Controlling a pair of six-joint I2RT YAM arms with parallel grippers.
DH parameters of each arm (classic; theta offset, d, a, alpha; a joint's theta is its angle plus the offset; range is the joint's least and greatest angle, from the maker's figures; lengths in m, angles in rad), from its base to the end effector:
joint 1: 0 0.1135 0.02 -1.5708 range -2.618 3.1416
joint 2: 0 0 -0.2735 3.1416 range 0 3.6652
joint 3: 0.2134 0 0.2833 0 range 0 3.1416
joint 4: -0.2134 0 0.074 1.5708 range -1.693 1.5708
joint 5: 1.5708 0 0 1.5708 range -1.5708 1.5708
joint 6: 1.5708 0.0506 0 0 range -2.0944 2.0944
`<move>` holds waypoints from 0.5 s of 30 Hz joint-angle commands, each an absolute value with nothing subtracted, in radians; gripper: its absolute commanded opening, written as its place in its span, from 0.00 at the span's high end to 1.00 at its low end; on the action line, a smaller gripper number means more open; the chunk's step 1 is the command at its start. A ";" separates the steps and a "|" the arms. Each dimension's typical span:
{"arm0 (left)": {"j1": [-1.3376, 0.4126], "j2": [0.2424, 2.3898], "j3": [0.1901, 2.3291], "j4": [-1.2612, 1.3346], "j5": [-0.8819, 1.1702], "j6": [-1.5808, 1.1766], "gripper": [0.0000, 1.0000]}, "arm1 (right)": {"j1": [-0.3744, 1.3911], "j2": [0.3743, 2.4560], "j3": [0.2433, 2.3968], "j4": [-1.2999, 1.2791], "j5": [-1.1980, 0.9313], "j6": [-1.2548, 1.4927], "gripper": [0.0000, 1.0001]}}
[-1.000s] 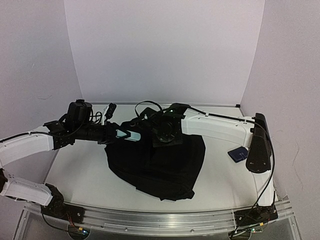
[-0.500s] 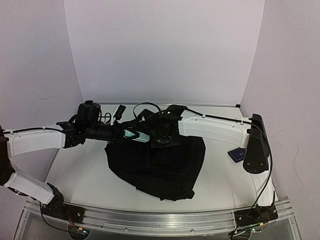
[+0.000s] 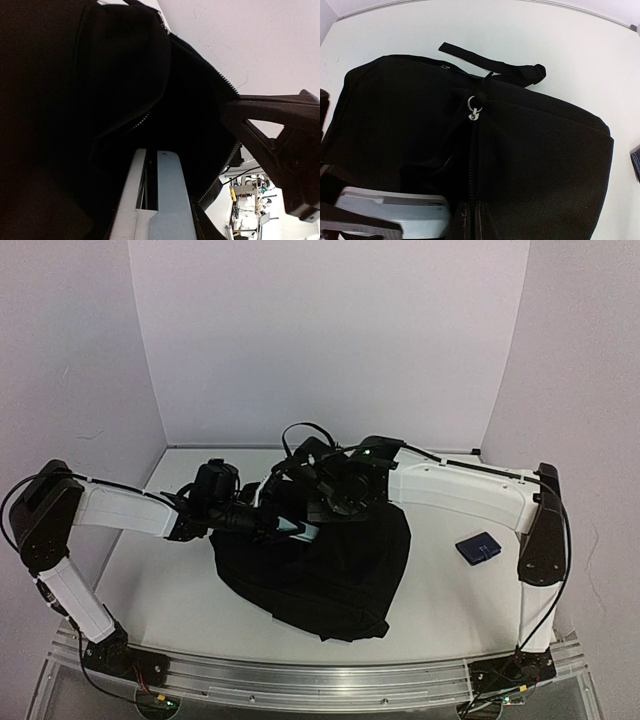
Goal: Pack the student bag
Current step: Place the stationery in the student bag.
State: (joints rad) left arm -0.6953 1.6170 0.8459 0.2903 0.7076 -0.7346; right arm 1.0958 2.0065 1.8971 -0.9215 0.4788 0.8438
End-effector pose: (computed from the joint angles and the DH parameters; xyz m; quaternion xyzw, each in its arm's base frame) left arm 0.2651 -0.2640 0.1848 0.1638 0.8055 -0.5425 0.1730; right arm 0.2395 0.4147 0.2889 -0.0549 0.9368 0.0844 0.3350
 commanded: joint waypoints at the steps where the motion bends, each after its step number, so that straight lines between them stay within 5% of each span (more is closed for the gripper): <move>1: -0.766 1.698 0.944 0.398 0.721 -0.734 0.94 | 1.094 1.947 1.882 -0.870 0.495 0.832 1.00; 7: -0.824 1.794 1.001 0.448 0.691 -0.735 0.78 | 1.094 1.931 1.866 -0.868 0.502 0.833 1.00; 15: -0.824 1.664 0.977 0.203 0.503 -0.610 0.30 | 1.094 1.896 1.832 -0.867 0.512 0.833 1.00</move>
State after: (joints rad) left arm -0.8204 1.7681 0.9627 0.3234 0.6110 -0.6910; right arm 1.0958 1.9756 1.8410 -0.8917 0.4728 0.8385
